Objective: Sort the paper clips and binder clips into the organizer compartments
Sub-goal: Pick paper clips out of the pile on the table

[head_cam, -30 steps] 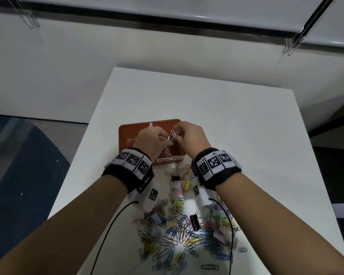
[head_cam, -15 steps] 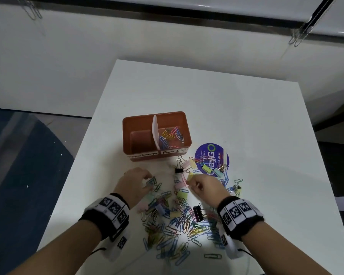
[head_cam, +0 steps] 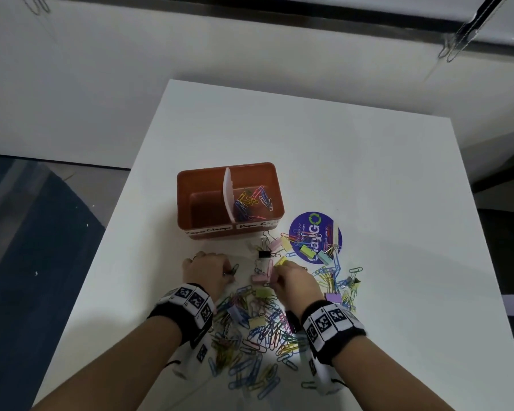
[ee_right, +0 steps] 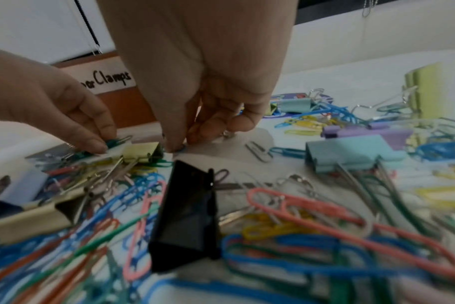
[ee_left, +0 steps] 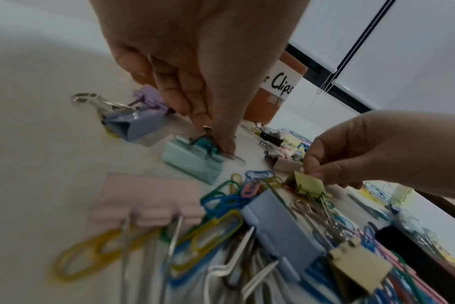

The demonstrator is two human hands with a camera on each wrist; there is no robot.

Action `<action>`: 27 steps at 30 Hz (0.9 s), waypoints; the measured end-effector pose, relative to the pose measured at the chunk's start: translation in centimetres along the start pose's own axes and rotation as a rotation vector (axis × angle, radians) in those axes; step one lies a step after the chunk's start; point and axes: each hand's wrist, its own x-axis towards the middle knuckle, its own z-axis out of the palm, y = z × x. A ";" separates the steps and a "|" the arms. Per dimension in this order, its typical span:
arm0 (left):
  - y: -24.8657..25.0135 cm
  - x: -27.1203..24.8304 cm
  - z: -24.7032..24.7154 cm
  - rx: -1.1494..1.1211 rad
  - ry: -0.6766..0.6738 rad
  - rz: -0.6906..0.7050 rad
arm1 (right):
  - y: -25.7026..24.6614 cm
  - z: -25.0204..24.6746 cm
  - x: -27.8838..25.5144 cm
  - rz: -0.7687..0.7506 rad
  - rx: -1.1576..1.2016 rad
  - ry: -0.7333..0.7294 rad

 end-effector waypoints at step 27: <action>-0.8 1.2 -2.0 -0.395 -0.057 0.332 | 2.3 -0.6 -0.6 -0.282 -0.110 0.157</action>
